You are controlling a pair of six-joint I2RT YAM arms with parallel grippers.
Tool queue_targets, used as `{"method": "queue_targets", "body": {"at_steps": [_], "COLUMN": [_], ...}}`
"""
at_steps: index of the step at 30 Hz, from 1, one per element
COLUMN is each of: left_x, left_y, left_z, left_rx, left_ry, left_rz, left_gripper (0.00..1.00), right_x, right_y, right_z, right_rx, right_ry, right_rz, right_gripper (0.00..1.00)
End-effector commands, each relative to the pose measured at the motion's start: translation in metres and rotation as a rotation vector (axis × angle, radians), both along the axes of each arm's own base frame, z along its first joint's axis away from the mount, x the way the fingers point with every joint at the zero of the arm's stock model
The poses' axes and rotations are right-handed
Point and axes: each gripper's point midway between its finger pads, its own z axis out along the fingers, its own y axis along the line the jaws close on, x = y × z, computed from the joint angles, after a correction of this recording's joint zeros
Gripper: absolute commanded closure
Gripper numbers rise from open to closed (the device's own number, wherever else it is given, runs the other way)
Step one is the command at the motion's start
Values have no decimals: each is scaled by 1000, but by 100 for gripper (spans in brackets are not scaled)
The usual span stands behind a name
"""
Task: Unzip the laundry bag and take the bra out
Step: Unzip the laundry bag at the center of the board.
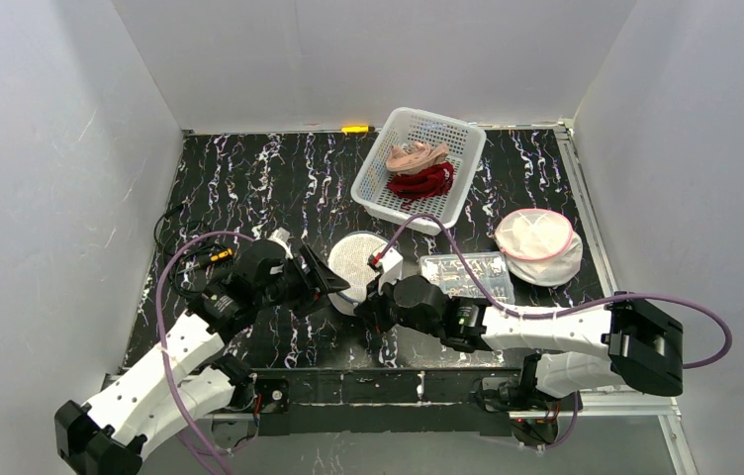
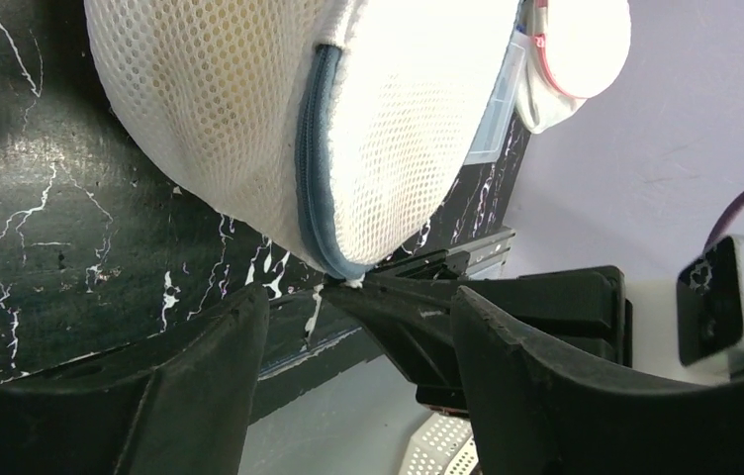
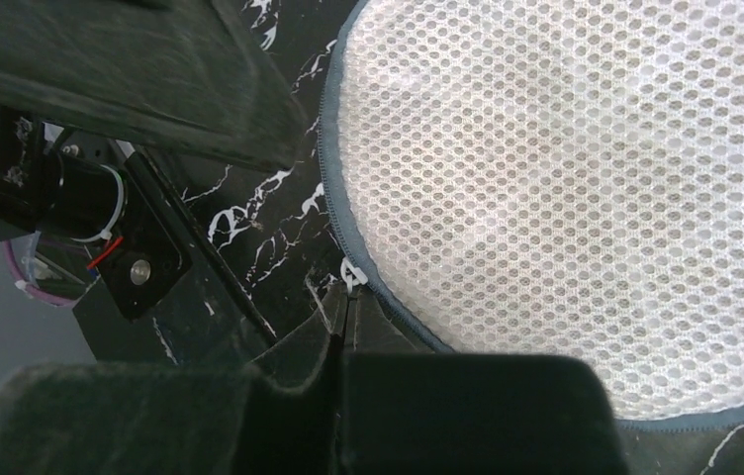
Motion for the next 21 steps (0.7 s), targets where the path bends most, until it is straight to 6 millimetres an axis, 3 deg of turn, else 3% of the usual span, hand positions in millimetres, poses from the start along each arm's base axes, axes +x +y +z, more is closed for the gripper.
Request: {"method": "queue_targets", "body": {"at_steps": [1, 10, 21], "left_x": [7, 19, 24], "left_y": [-4, -3, -1], "left_z": [-8, -29, -40], "left_rx": [13, 99, 145], "left_ry": [22, 39, 43], "left_rz": [31, 42, 43], "left_gripper": [36, 44, 70], "right_x": [6, 7, 6], "right_y": [22, 21, 18], "right_z": [37, 33, 29], "right_rx": [129, 123, 108], "right_ry": [-23, -17, -12], "right_rz": [-7, -21, -24], "right_gripper": [99, 99, 99]}}
